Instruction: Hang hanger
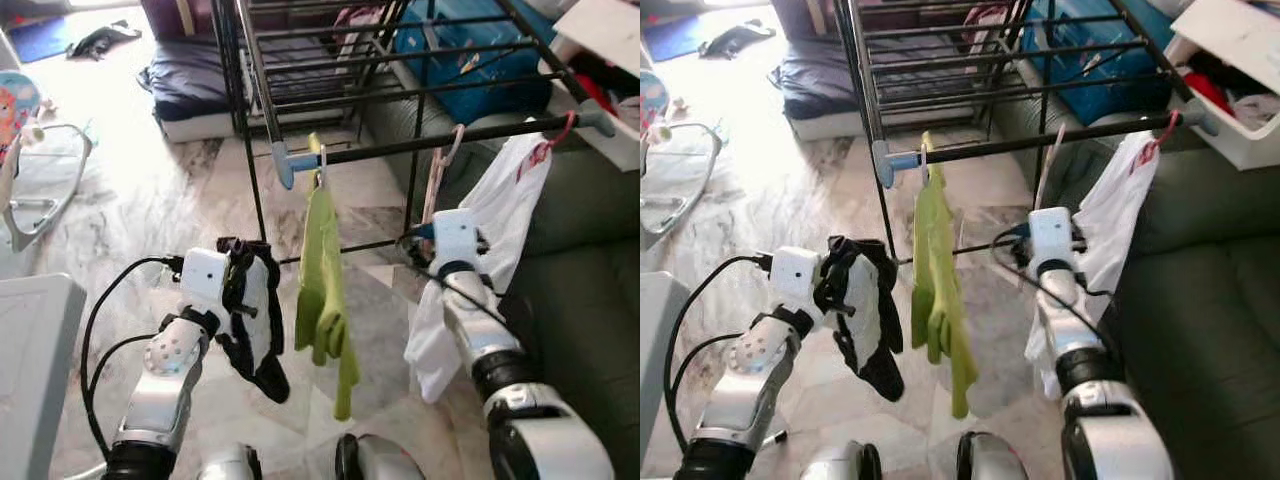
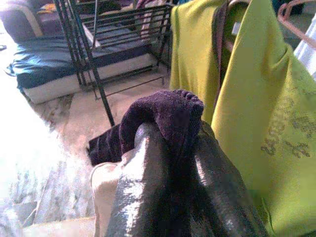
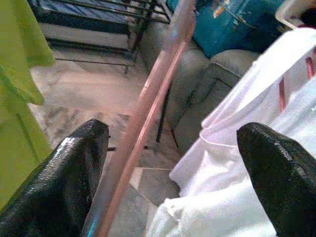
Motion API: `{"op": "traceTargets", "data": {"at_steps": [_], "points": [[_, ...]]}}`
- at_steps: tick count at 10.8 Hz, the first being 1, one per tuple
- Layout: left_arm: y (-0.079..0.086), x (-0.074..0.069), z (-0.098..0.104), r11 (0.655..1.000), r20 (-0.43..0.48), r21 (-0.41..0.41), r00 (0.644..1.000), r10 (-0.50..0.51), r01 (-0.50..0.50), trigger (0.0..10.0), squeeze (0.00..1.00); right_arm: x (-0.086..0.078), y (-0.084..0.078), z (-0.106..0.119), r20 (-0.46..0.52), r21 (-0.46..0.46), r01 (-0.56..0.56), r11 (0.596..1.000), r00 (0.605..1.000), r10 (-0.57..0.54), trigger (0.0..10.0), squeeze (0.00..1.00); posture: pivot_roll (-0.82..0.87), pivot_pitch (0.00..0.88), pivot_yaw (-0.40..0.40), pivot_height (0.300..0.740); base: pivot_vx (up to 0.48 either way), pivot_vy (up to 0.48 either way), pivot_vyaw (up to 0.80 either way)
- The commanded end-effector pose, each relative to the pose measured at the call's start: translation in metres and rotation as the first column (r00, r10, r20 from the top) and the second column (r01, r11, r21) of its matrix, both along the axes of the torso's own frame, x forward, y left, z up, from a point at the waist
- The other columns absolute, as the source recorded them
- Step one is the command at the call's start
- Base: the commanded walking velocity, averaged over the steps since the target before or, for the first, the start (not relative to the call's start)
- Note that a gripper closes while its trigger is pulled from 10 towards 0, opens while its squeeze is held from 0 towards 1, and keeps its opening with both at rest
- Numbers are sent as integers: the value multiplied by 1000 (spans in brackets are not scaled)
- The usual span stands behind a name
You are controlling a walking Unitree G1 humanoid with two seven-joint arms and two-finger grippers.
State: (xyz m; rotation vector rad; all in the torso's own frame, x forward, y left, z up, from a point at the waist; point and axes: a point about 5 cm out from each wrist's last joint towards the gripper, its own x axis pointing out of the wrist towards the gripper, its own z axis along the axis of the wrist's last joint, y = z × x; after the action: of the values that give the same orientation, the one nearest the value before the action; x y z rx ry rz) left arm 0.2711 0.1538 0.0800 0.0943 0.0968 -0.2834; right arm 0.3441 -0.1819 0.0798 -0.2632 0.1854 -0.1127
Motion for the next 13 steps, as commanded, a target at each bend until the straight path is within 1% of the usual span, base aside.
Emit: {"op": "traceTargets", "data": {"at_steps": [1,2,3,4,6,7,9,11,12,13], "points": [[1,0,9,1000,30,3,999,-13,13,10000,0,0,-9,-1,-7,-7,41,999,999,-41,10000,0,7,138,-24,740,0,0,0],[0,0,7,1000,19,5,1000,-20,20,10000,0,-4,-20,-6,-14,-42,88,995,996,-88,10000,0,1,140,-23,740,0,0,0],[-3,-1,7,1000,17,4,999,-28,28,10000,0,-5,-23,-6,-8,-37,102,994,995,-103,10000,0,0,138,-21,740,0,0,0],[-5,-1,7,999,14,3,999,-36,36,10000,0,-4,-24,-5,6,-19,99,995,995,-99,10000,0,-1,135,-17,740,0,0,0],[-5,1,8,999,13,5,999,-40,40,10000,0,3,-17,3,42,15,53,998,998,-54,10000,0,2,136,-16,740,0,0,0],[-5,1,8,999,13,5,999,-40,40,10000,0,4,-16,5,54,11,44,999,998,-45,10000,0,5,135,-17,740,0,0,0],[-6,0,8,999,9,6,999,-40,40,10000,0,9,-19,17,123,-2,43,999,992,-42,10000,0,6,134,-19,740,0,0,0],[-9,1,6,999,-2,8,999,-51,51,10000,0,14,-20,18,96,4,31,1000,995,-31,10000,0,4,132,-17,740,0,0,0],[-10,1,5,998,-7,10,999,-54,54,10000,0,16,-24,18,59,-16,37,999,998,-36,10000,0,4,130,-18,740,0,0,0],[-10,1,5,998,-12,12,998,-56,56,10000,0,18,-28,21,51,-31,40,999,998,-38,10000,0,5,130,-19,740,0,0,0]]}}
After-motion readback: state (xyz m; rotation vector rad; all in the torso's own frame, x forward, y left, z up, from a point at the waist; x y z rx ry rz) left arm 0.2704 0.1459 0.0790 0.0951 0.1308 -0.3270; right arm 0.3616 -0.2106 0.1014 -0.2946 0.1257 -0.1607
